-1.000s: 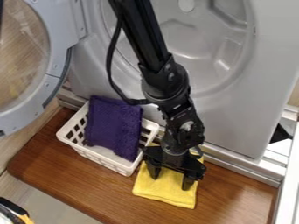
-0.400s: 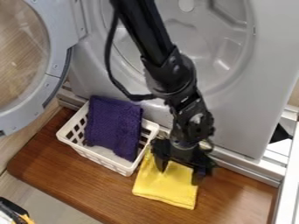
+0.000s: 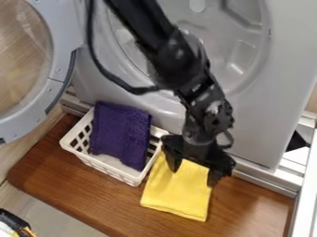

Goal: Moved. Yellow cloth next to the white basket

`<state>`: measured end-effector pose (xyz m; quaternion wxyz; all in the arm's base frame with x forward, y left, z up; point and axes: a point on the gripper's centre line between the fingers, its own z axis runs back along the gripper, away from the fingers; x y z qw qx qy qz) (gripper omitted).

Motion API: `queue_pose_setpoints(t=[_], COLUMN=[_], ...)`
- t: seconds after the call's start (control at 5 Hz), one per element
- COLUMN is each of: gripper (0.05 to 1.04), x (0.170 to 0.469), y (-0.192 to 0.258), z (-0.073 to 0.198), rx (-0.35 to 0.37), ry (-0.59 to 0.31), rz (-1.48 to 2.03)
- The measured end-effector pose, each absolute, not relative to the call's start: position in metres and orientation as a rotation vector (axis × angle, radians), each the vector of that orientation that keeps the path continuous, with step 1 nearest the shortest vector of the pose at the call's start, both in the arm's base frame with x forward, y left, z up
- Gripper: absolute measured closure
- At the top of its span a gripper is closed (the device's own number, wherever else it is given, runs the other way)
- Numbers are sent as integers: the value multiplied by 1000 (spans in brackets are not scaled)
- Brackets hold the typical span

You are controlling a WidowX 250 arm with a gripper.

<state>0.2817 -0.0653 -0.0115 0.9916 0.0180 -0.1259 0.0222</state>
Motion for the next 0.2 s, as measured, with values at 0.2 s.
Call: queue_pose_setpoints(t=[0.2], gripper=[84], x=[281], y=[-66], z=[4], rx=[25], ry=[-273], rz=[57])
